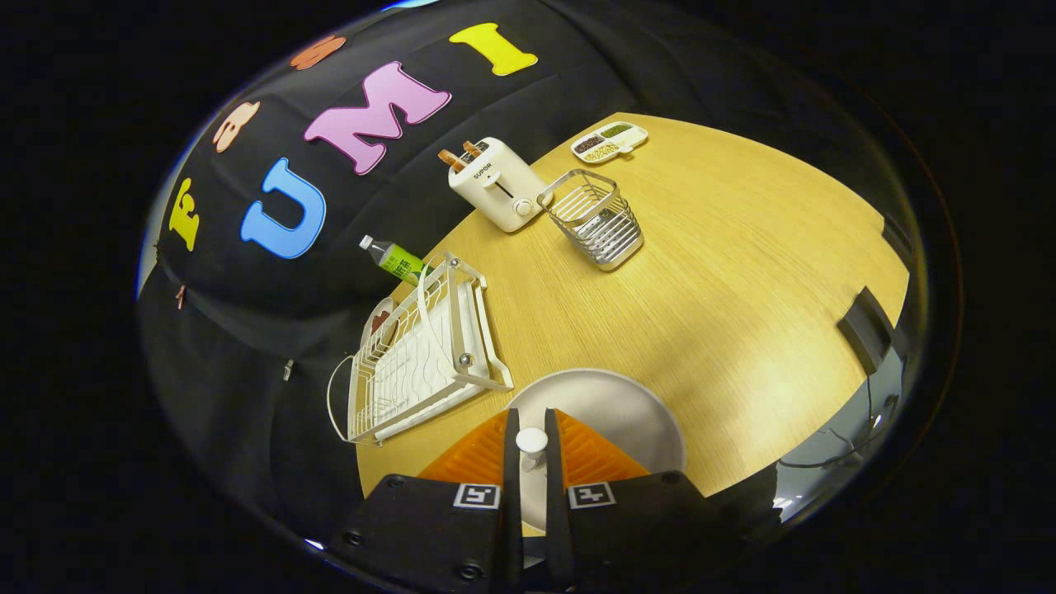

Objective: Take the plate from the dish rack, then take the spoon from the basket and place it into the plate.

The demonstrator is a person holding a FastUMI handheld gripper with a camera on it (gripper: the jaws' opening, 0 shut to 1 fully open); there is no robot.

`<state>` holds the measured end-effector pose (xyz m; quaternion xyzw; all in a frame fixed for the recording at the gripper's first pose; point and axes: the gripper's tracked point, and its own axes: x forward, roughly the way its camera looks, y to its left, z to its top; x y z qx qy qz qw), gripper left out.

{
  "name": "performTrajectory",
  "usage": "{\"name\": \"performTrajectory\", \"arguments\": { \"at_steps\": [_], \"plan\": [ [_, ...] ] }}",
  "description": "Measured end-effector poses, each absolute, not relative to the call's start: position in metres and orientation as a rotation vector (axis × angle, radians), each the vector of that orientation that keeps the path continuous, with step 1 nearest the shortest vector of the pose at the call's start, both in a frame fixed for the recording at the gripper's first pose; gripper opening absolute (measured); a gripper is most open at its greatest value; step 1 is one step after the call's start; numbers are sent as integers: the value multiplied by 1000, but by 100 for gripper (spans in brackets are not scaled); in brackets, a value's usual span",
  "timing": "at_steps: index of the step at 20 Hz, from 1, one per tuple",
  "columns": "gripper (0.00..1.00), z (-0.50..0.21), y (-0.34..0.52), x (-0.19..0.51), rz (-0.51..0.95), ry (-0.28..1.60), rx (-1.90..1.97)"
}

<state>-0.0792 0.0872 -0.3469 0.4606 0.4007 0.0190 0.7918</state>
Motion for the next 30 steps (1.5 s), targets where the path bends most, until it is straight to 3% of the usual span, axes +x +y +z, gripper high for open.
{"name": "performTrajectory", "arguments": {
  "at_steps": [6, 8, 11, 12, 17, 19, 22, 25, 28, 30],
  "plan": [
    [20, -355, 88, -81, 23, 884, 970],
    [32, -360, 86, -85, 11, 901, 962],
    [32, -362, 85, -88, -2, 910, 969],
    [44, -364, 85, -90, -6, 915, 962],
    [63, -367, 81, -98, -21, 927, 951],
    [65, -367, 80, -100, -26, 927, 945],
    [82, -367, 79, -104, -28, 929, 932],
    [81, -367, 76, -108, -36, 934, 916],
    [95, -369, 73, -113, -49, 942, 898],
    [96, -370, 69, -116, -63, 943, 890]
  ]
}}
